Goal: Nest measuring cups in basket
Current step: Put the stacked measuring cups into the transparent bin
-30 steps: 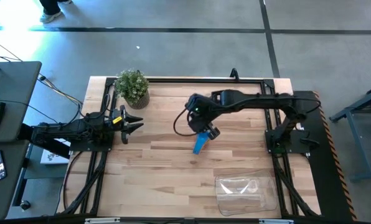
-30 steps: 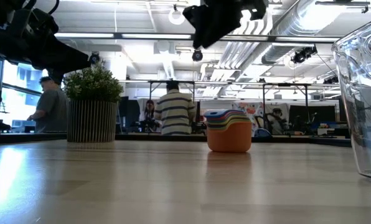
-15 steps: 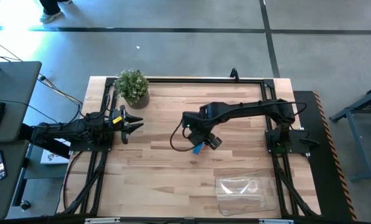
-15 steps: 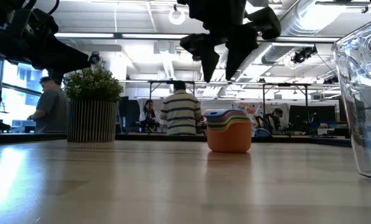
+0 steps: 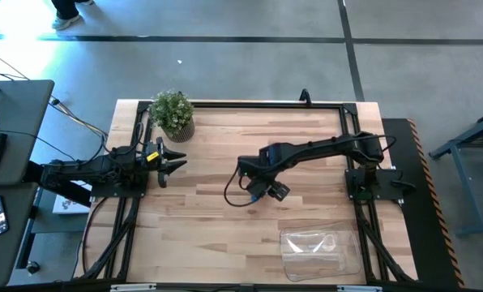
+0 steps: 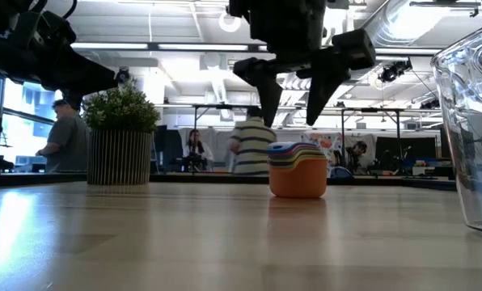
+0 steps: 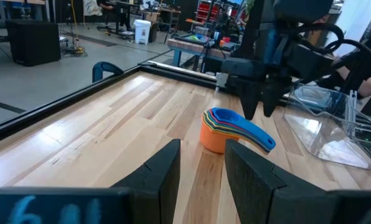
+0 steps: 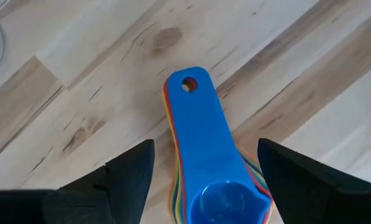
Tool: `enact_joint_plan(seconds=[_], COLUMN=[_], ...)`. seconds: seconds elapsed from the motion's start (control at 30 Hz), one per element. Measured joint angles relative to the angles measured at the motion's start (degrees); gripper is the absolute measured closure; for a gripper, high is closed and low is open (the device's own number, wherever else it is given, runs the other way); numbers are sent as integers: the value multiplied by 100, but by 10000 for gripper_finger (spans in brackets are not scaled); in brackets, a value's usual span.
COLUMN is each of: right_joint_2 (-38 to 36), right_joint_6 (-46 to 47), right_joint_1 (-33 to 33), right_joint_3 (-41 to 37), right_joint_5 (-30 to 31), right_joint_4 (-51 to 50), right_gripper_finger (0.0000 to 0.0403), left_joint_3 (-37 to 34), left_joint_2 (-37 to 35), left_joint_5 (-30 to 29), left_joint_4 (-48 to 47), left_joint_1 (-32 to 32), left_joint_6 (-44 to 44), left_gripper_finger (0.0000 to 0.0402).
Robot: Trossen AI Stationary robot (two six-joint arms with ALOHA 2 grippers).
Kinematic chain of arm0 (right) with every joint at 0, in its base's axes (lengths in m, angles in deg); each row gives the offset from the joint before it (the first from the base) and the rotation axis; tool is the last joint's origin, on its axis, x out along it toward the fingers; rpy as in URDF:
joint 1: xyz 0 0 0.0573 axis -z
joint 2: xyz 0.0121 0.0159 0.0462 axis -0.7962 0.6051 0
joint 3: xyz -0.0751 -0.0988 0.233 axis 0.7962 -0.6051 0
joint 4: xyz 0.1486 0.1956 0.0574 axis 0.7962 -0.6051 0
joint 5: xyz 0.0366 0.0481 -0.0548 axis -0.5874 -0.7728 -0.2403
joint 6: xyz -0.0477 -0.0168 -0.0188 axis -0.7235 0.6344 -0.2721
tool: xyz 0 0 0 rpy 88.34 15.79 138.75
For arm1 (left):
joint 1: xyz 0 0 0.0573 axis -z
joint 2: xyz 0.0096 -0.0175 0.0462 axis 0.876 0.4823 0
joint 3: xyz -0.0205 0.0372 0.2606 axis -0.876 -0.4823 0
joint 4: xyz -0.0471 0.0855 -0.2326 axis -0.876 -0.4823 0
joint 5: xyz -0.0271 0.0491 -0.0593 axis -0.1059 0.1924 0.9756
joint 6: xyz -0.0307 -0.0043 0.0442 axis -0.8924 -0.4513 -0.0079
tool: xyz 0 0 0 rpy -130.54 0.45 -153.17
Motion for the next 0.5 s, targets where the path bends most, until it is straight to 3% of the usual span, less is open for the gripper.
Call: enact_joint_plan(seconds=[0.5], right_joint_2=[343], right_joint_6=[-363], right_joint_1=[-56], right_joint_3=[-37], right_joint_5=[-57], right_joint_4=[204], right_gripper_finger=[125], left_joint_3=[0], left_joint_2=[2], left_joint_5=[2], left_joint_4=[2], left_joint_1=[0], left_joint_6=[0], left_gripper_finger=[287])
